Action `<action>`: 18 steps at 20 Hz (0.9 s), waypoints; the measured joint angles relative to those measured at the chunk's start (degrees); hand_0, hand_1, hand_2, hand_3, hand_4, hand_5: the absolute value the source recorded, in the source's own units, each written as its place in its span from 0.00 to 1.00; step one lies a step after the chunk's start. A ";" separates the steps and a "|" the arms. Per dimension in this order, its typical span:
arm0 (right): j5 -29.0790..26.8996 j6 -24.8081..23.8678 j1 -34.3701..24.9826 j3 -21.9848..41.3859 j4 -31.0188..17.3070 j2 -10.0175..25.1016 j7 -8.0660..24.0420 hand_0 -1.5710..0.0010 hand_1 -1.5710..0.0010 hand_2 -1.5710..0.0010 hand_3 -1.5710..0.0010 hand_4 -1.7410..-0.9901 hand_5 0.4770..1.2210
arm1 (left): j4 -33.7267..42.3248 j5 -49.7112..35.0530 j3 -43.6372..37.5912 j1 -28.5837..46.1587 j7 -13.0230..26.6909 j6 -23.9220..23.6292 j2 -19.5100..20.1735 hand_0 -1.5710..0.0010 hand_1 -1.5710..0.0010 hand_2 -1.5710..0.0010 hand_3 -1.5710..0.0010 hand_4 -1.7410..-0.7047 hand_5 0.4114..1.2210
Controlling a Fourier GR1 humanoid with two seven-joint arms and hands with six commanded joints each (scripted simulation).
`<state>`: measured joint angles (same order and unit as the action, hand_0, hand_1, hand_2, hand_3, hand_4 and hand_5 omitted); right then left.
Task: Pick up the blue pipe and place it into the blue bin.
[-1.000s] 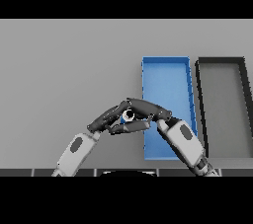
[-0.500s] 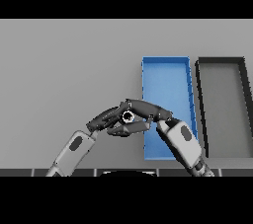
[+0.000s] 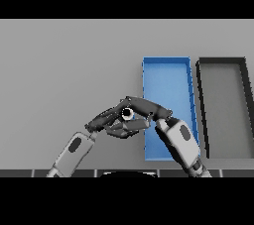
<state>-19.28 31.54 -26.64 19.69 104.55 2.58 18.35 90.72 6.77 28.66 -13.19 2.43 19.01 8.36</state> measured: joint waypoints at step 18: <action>-25.26 -22.74 -30.55 -23.57 -11.38 16.25 11.53 0.00 0.00 0.00 0.00 0.01 0.88 | 2.29 -1.53 0.58 1.95 1.35 1.61 0.64 1.00 1.00 1.00 1.00 0.80 0.10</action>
<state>-44.54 8.80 -57.19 -3.88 93.17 18.84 29.88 93.00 5.24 29.25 -11.24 3.78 20.62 9.00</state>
